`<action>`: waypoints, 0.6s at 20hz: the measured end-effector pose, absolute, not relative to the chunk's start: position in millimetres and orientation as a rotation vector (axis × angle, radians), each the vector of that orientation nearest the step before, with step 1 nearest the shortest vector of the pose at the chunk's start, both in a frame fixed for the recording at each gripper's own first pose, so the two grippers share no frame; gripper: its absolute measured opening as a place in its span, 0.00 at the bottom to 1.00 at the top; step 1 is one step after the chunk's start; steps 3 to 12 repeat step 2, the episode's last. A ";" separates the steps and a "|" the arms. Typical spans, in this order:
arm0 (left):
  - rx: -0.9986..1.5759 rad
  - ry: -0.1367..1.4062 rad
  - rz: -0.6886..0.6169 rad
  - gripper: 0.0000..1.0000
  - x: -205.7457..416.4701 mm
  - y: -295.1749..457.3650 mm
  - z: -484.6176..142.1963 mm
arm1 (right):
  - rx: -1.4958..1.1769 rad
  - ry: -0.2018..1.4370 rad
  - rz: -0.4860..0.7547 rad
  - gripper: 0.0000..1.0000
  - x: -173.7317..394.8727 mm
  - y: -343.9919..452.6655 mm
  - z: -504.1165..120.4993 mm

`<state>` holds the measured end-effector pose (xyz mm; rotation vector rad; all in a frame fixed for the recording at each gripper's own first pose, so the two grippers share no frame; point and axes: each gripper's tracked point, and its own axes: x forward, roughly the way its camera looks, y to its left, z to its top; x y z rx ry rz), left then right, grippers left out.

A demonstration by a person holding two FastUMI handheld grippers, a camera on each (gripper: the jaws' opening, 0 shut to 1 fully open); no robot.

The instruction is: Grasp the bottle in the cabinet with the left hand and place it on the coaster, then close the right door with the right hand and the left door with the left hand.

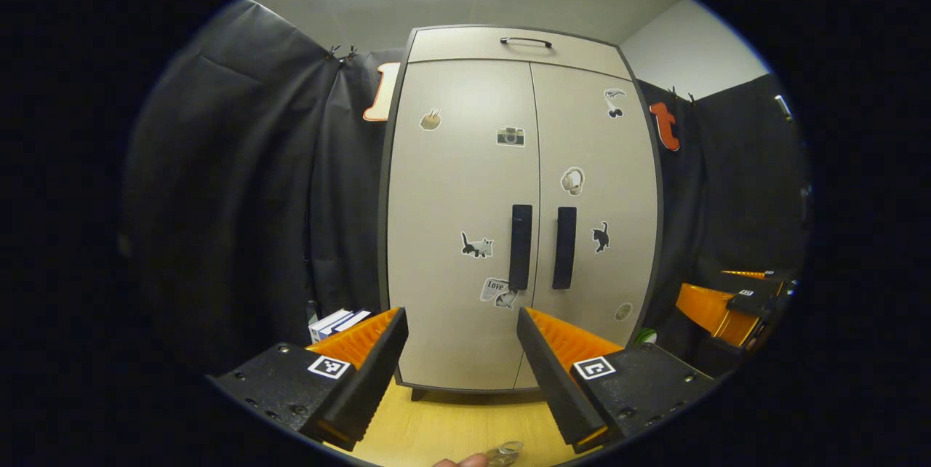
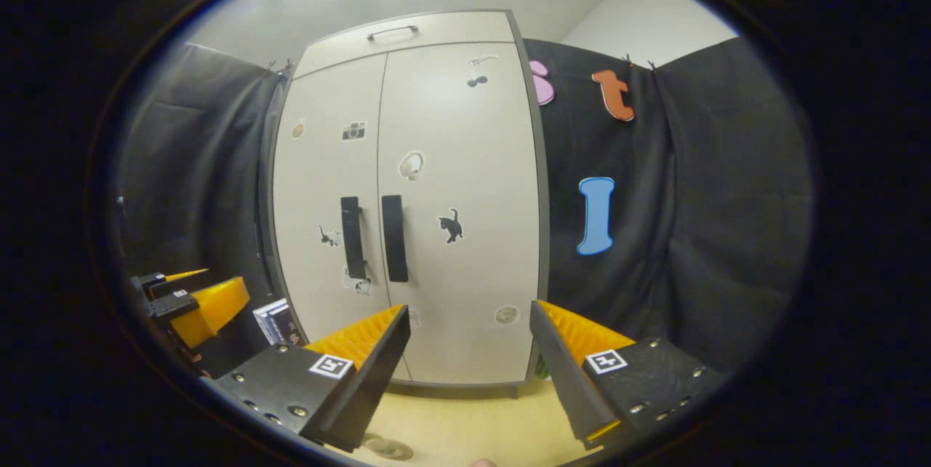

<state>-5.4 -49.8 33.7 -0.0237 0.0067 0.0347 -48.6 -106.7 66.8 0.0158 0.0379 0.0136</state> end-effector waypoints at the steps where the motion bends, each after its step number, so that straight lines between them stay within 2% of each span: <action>1: -0.029 0.014 0.030 0.95 -6.0 -51.0 31.8 | 0.012 0.036 0.015 1.00 -50.2 -106.0 67.5; 12: -0.036 0.019 0.030 0.96 -6.7 -51.4 30.3 | 0.007 0.036 0.016 1.00 -51.2 -105.6 67.2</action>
